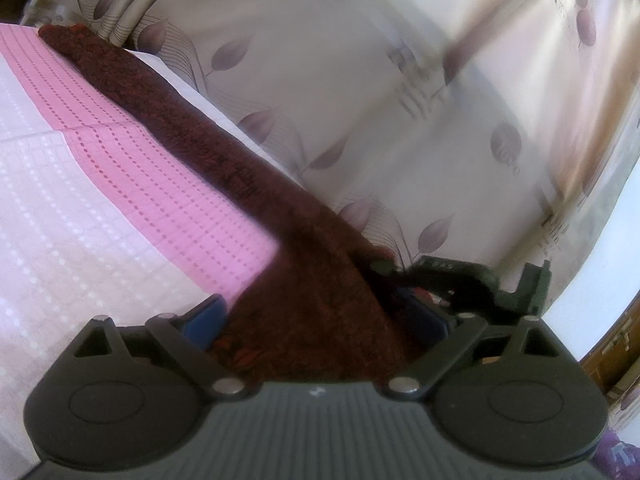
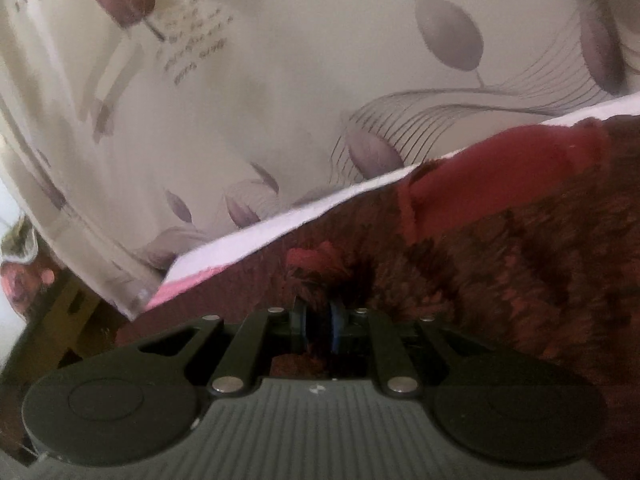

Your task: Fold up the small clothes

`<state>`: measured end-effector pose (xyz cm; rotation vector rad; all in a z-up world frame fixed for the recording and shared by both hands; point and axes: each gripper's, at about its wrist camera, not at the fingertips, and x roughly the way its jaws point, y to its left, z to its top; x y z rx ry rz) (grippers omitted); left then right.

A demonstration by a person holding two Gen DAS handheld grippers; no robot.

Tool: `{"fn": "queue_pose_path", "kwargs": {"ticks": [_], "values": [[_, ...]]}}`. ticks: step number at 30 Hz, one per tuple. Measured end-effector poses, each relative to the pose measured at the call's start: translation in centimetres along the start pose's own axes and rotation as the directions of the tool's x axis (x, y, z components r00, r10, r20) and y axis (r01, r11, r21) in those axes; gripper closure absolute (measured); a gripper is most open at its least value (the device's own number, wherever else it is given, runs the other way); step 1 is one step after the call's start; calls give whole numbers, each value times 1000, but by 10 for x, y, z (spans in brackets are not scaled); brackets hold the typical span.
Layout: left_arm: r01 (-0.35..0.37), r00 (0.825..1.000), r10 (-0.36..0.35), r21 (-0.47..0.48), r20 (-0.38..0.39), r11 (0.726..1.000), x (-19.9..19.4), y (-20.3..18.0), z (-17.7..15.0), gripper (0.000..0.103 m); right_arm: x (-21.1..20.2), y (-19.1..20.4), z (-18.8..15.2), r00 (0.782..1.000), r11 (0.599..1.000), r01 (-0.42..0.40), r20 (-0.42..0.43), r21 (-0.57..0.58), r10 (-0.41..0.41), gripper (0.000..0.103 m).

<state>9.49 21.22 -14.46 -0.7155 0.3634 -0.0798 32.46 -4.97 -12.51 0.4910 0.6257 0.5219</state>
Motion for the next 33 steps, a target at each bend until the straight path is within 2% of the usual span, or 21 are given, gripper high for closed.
{"fn": "queue_pose_path", "kwargs": {"ticks": [3,4,6,8,9,11,13,15,17,18,20,23,25,28,30,32,33], "values": [[8,1000,-8,-12,4,1000,-1,2,1,6,9,2,-7,999,1000,-7,-51,-27,6,70],[15,1000,-14,-20,7,1000,-2,3,1,6,8,3,-9,999,999,-14,-41,-37,12,68],[39,999,-39,-45,8,998,-4,4,4,6,9,6,-9,997,997,-50,-55,-54,47,45],[57,998,-58,-65,-9,996,-5,4,14,6,8,12,-9,995,995,-73,-68,-71,69,30],[58,998,-58,-76,-9,995,-7,4,21,6,3,15,-7,996,996,-76,-57,-51,73,27],[54,998,-53,-74,14,996,-12,4,39,6,-16,14,-3,988,988,-153,16,9,153,27],[11,1000,-10,-34,25,999,-14,3,62,6,-41,15,-1,980,982,-187,71,34,184,27],[-49,998,49,-19,37,999,-12,9,82,6,-64,14,-6,970,970,-236,77,59,231,27],[-55,998,58,-67,31,996,-5,26,104,6,-87,12,-18,960,959,-278,58,54,275,27],[-66,997,68,-86,29,994,-1,35,114,6,-97,14,-25,960,960,-279,50,31,277,27],[-129,990,135,-138,33,982,8,55,136,6,-116,14,-43,964,964,-263,37,-33,264,27],[-177,983,182,-255,-3,951,24,91,165,6,-131,13,-66,978,970,-209,-3,-120,210,27],[-219,975,219,-357,-40,908,33,118,178,7,-135,10,-77,981,970,-193,-20,-148,192,27],[-241,969,238,-487,-69,839,45,152,189,7,-134,6,-83,982,972,-188,-32,-143,185,27],[-245,967,245,-497,-66,833,52,162,200,8,-132,5,-85,981,972,-196,-33,-132,193,27],[-290,952,300,-472,-56,833,59,164,210,10,-131,7,-86,981,971,-196,-29,-135,194,27],[-312,945,323,-462,-58,830,64,167,214,28,-129,8,-86,980,970,-200,-32,-139,197,27]]}}
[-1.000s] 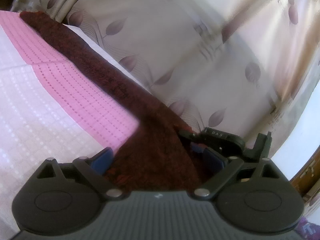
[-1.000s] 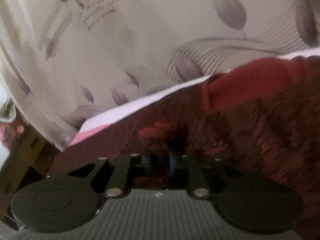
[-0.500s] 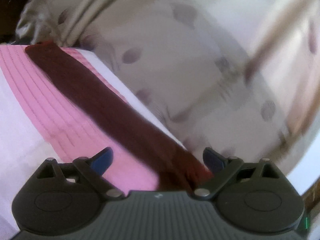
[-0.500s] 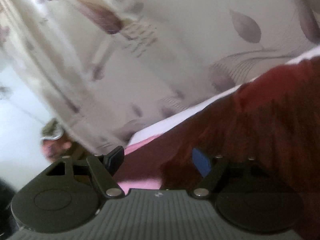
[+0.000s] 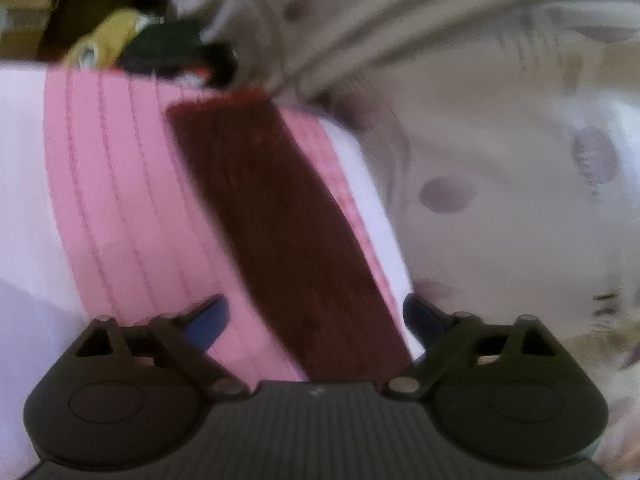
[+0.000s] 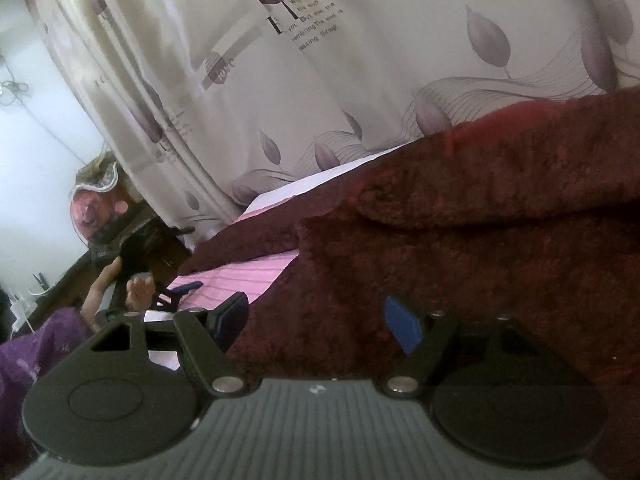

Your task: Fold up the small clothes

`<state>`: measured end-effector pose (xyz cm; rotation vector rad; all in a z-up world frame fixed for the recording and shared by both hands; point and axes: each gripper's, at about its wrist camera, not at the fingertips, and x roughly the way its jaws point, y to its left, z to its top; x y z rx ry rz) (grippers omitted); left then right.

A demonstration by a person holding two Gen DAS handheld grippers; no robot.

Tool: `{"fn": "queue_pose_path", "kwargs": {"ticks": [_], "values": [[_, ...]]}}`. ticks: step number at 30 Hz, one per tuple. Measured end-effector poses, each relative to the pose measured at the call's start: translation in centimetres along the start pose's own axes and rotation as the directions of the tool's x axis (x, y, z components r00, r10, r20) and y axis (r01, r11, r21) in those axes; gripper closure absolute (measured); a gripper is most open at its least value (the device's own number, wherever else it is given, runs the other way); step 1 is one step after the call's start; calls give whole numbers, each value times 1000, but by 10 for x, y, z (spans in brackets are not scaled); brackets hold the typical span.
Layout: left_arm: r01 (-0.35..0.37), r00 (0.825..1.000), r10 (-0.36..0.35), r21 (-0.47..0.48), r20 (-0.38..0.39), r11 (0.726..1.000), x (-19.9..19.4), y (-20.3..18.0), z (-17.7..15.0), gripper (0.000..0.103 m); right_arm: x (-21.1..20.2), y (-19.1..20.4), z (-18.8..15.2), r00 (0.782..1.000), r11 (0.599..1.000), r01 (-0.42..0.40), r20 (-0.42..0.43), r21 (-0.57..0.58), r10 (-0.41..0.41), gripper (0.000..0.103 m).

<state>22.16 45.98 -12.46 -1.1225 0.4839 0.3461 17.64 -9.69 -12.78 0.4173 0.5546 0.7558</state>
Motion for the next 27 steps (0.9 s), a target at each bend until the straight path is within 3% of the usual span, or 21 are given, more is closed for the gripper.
{"fn": "queue_pose_path", "kwargs": {"ticks": [1,2,3,5,6,9,11,13,15,20,24,27], "values": [[-18,1000,18,-8,2,1000,7,1,4,46,1,1,-2,1000,1000,-1,-3,-4,1,27],[-37,999,36,-44,-17,998,16,6,11,78,1,1,-3,1000,1000,0,-5,-7,0,27],[-49,998,45,-90,-46,995,25,14,15,97,2,2,-5,1000,1000,-1,-9,-9,1,27],[12,998,-22,-187,-51,982,36,31,22,97,3,2,-7,1000,1000,-1,-14,-5,1,27],[19,999,-28,-175,-46,984,38,30,24,97,2,1,-8,1000,1000,1,-11,0,-1,27],[9,1000,-9,-51,3,999,40,15,17,98,1,-2,-9,1000,1000,-2,-3,17,2,27],[46,995,-50,54,87,997,32,-2,9,98,0,-3,-10,1000,999,-1,3,33,1,27],[85,981,-118,201,157,976,18,-31,-6,98,-3,-4,-9,1000,999,4,27,42,-5,27],[134,968,-186,281,166,950,10,-60,-19,98,-6,-4,-8,999,999,3,46,54,-5,27],[288,921,-378,491,91,822,-18,-150,-73,98,-22,-12,0,994,992,20,101,124,-33,27],[422,876,-481,556,-45,717,-34,-207,-132,98,-47,-22,8,983,985,24,175,171,-54,27],[497,847,-505,579,-163,646,-38,-231,-191,98,-68,-31,16,969,982,42,232,184,-84,23]]}}
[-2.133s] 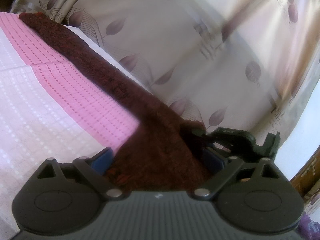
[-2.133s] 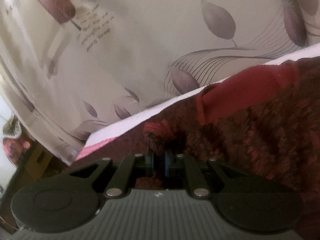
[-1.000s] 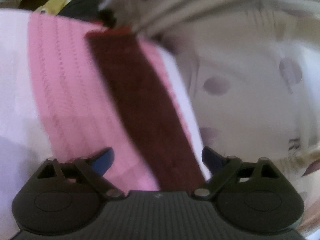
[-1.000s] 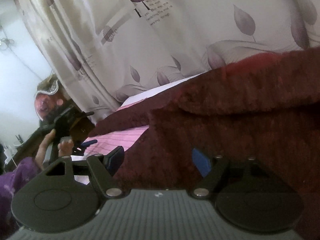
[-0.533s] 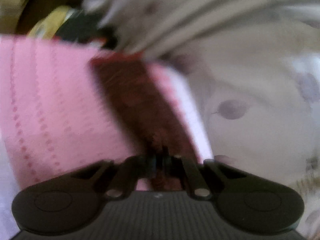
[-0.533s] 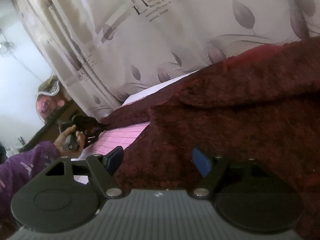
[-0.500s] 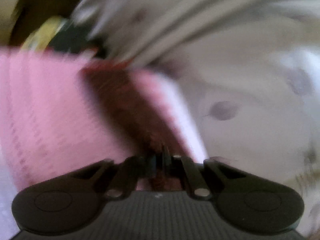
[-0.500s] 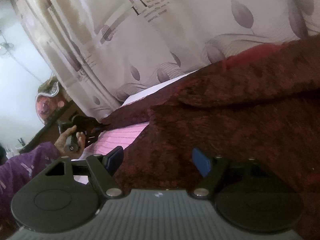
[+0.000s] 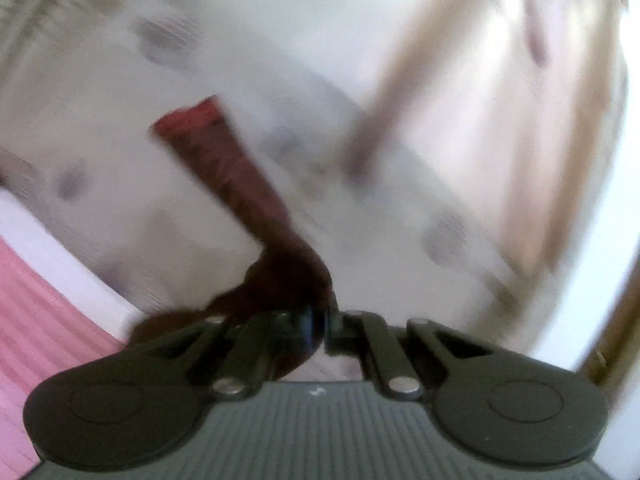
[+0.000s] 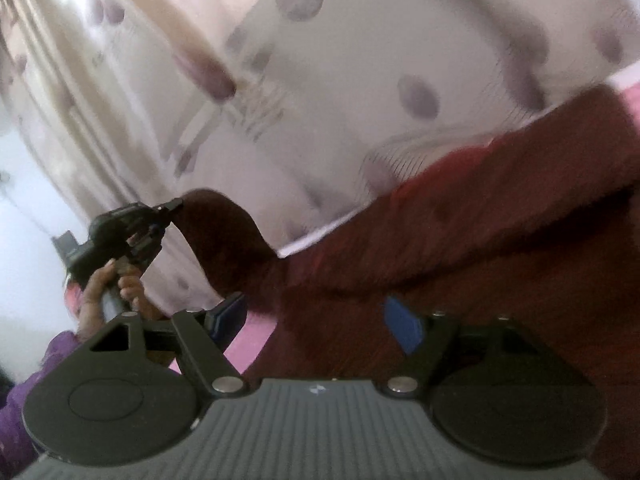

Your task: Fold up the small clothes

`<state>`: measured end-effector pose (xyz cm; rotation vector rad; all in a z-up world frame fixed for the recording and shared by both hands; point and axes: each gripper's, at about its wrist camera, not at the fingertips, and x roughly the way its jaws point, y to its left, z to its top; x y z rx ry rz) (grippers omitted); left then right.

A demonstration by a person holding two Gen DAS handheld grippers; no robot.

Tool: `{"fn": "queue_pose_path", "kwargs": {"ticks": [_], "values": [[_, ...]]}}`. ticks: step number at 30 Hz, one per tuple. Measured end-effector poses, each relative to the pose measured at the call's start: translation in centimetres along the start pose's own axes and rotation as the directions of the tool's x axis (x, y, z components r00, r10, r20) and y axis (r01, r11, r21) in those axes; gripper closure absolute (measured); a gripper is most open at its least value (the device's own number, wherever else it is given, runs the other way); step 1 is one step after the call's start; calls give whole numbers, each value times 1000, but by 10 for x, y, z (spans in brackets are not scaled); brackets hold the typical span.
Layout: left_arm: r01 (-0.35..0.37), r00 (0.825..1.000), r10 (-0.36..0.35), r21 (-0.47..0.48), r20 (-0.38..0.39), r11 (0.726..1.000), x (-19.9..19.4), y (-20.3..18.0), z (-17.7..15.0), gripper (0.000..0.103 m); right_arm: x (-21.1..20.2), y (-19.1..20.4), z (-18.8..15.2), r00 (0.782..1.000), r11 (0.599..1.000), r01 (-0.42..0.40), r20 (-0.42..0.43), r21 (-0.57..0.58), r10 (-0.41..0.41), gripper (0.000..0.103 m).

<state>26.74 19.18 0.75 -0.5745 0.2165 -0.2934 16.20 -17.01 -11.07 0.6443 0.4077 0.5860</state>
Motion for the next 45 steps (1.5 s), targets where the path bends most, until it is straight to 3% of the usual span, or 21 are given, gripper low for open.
{"fn": "queue_pose_path", "kwargs": {"ticks": [3,6,10,13,14,16,19,21,24,26,28,30,32,35,37,38,39,40,41,43,45], "values": [[59,995,-50,98,-90,993,26,-39,-39,98,-17,-16,14,998,999,34,56,17,-35,23],[100,976,-59,192,-209,976,56,-71,-88,98,-33,-34,24,993,996,70,88,49,-74,23],[135,940,0,371,-342,919,82,-102,-147,97,-53,-58,30,987,991,96,118,89,-106,23],[140,917,70,480,-393,866,91,-114,-176,94,-65,-73,29,984,988,110,131,106,-123,23],[146,911,86,510,-404,848,95,-121,-184,91,-67,-77,30,983,987,112,135,113,-127,22],[149,916,93,546,-390,824,95,-123,-186,83,-69,-85,31,981,985,111,144,133,-130,22],[156,914,91,550,-396,821,88,-126,-188,65,-71,-93,34,980,982,97,154,159,-122,22],[149,923,90,562,-375,814,78,-128,-184,42,-72,-95,38,980,983,89,162,161,-115,22],[109,952,65,531,-298,840,49,-123,-168,14,-71,-96,49,980,986,86,165,144,-109,21],[70,969,57,489,-240,869,31,-111,-156,8,-72,-97,59,977,988,106,170,116,-125,21],[9,978,92,475,-189,880,19,-93,-145,8,-63,-99,74,981,989,123,141,85,-135,22],[-45,973,143,453,-184,890,16,-71,-138,8,-50,-100,87,982,985,157,96,66,-163,30],[-87,964,170,364,-203,927,13,-42,-133,8,-32,-102,97,987,987,157,33,45,-159,37],[-86,975,121,189,-185,978,4,-4,-131,8,-2,-105,101,957,959,284,-65,1,-284,44],[-94,979,112,110,-169,990,-1,13,-137,8,14,-112,96,941,949,316,-127,3,-313,46],[-100,980,113,82,-166,992,-3,20,-141,8,20,-114,94,941,950,312,-141,1,-308,50],[-100,979,108,51,-174,994,-3,24,-143,8,25,-113,92,940,951,310,-147,-15,-309,69],[-93,980,95,24,-175,995,-3,27,-141,8,29,-109,90,931,942,330,-144,-51,-334,85],[-94,983,96,20,-154,995,-5,27,-139,8,28,-104,89,931,939,336,-121,-80,-343,90],[-114,984,115,16,-134,993,-8,27,-139,8,18,-91,93,948,944,311,-37,-113,-316,90],[-109,985,108,1,-133,994,-9,29,-139,8,2,-76,100,950,937,312,64,-158,-305,90]]}}
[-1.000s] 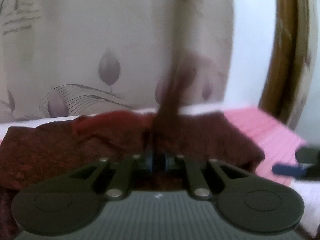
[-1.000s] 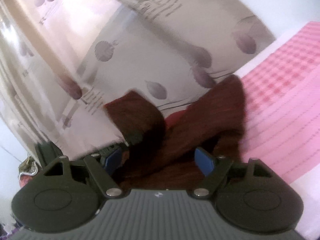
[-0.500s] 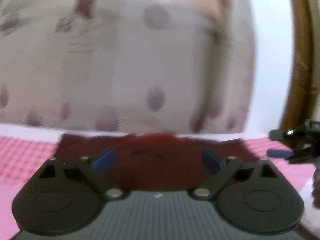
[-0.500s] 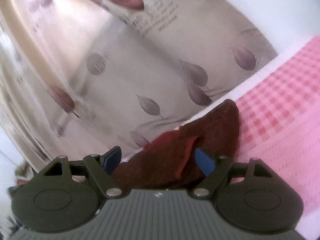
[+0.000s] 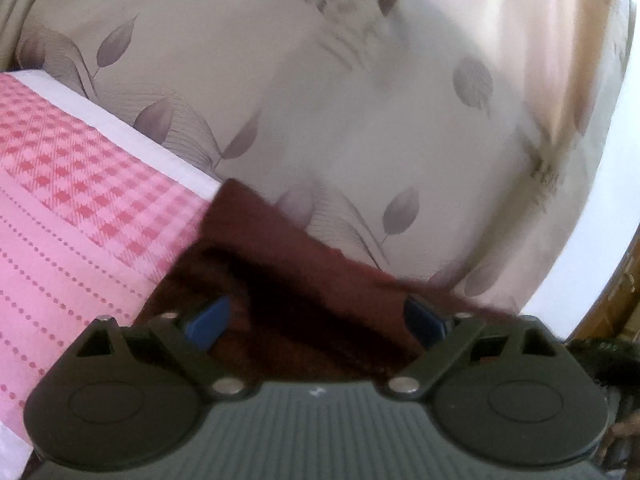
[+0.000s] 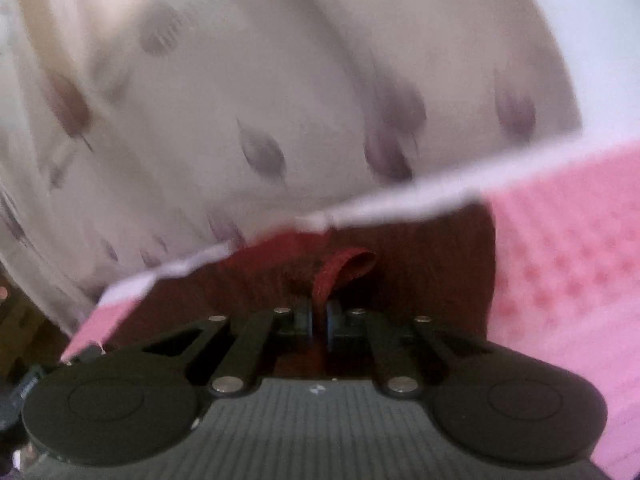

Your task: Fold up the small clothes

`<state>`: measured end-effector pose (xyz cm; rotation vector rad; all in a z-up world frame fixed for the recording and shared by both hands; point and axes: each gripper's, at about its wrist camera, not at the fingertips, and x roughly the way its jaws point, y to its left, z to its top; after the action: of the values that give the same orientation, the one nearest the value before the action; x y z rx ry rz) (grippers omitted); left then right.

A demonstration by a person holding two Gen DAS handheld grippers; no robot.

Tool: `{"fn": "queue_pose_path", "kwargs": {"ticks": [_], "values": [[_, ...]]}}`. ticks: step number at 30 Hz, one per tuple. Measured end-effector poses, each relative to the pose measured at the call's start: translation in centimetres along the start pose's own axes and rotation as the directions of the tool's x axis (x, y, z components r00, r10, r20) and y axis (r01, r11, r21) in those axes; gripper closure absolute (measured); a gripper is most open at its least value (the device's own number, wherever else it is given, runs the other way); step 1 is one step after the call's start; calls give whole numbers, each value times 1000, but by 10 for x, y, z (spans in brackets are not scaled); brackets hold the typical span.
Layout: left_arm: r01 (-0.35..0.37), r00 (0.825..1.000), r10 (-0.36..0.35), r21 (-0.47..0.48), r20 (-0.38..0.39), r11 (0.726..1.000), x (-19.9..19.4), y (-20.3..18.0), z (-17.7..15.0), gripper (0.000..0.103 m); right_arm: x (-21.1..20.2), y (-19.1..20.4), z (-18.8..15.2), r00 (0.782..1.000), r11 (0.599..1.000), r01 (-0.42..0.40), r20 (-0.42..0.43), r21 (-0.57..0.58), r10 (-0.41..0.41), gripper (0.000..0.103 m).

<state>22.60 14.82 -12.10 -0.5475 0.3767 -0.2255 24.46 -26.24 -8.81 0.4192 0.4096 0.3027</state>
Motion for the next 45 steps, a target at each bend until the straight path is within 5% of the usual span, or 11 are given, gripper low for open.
{"fn": "queue_pose_path", "kwargs": {"ticks": [3,11,19,25,27,31,33,36,42,44,45], "values": [[-17,1000,17,-25,-8,1000,1,3,0,8,-17,-5,12,996,999,39,76,-30,-37,91],[-82,997,81,-108,-13,991,6,16,-2,8,11,-55,-25,993,993,112,-35,47,-110,91],[-149,986,161,-187,53,971,-2,26,-3,8,44,-46,-37,990,994,106,-95,2,-105,90],[-168,984,177,-163,38,972,-3,20,-2,8,45,-47,-36,987,993,119,-104,-7,-120,95],[-156,988,155,-100,-13,983,-5,13,3,8,40,-53,-34,990,995,92,-111,50,-86,87],[-36,997,41,76,-64,996,-53,-5,9,8,-34,-42,-34,1000,990,-1,-30,142,5,57],[18,991,3,160,-133,987,-85,-8,9,8,-73,-40,-47,990,980,-99,-81,170,114,37],[14,987,21,220,-159,975,-132,-1,5,8,-136,-38,-85,959,959,-202,-157,200,235,25],[30,948,21,155,-319,987,-196,44,-14,8,-222,-29,-169,941,967,-159,-265,201,210,24],[47,925,-13,82,-379,996,-207,59,-24,8,-235,-24,-184,938,956,-202,-239,214,252,24],[75,930,-45,69,-365,995,-214,61,-28,8,-238,-18,-189,930,949,-225,-243,220,277,23]]}}
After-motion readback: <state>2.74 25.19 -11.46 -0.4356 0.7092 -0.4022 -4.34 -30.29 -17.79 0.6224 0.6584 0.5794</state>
